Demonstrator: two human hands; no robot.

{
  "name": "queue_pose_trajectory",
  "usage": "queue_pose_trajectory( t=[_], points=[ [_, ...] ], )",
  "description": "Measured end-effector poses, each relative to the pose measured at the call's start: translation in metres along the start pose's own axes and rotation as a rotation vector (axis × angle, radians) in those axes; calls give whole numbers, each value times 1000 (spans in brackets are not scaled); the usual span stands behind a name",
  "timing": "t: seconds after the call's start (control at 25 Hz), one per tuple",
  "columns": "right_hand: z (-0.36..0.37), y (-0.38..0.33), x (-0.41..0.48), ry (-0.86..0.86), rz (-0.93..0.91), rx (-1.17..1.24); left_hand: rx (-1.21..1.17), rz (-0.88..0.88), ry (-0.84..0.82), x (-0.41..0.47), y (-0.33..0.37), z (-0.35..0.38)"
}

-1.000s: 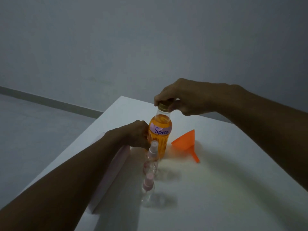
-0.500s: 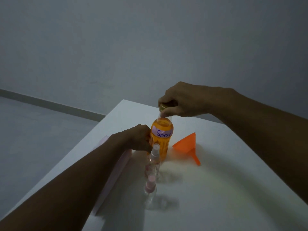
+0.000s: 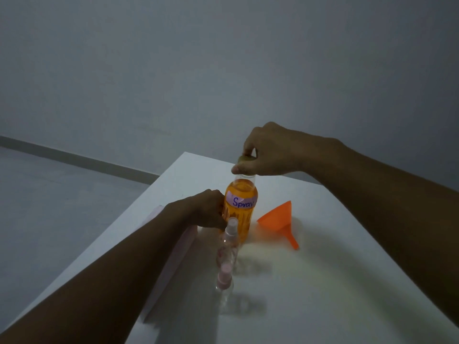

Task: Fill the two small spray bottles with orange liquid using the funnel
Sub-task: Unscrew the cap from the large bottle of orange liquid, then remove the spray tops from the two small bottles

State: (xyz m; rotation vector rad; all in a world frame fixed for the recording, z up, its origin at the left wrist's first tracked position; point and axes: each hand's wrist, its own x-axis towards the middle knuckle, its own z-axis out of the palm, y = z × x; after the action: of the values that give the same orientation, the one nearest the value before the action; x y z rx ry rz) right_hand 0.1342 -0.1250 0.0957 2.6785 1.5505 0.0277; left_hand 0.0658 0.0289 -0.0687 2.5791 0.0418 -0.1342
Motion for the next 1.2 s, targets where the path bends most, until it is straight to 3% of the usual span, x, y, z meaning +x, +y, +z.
queue_pose_trajectory(
  t=[0.16,0.32,0.44,0.56,0.68,0.92,1.2],
  points=[
    [-11,11,-21,82,-58,213,27,8,4,-4,4,-1],
    [30,35,-69,348,129,495,37,-15,1,-6,7,2],
    [98,36,-101,404,272,598,35,-31,-47,-6,10,1],
    [156,19,-121,392,314,595,6,-59,-91,-14,15,-4],
    [186,-1,-126,414,394,589,171,-165,11,-41,18,-25],
    [219,-11,-122,460,361,578,134,-55,54,-99,40,-28],
    [222,-21,-138,577,379,661,-20,24,113,-100,39,2]
  ],
)
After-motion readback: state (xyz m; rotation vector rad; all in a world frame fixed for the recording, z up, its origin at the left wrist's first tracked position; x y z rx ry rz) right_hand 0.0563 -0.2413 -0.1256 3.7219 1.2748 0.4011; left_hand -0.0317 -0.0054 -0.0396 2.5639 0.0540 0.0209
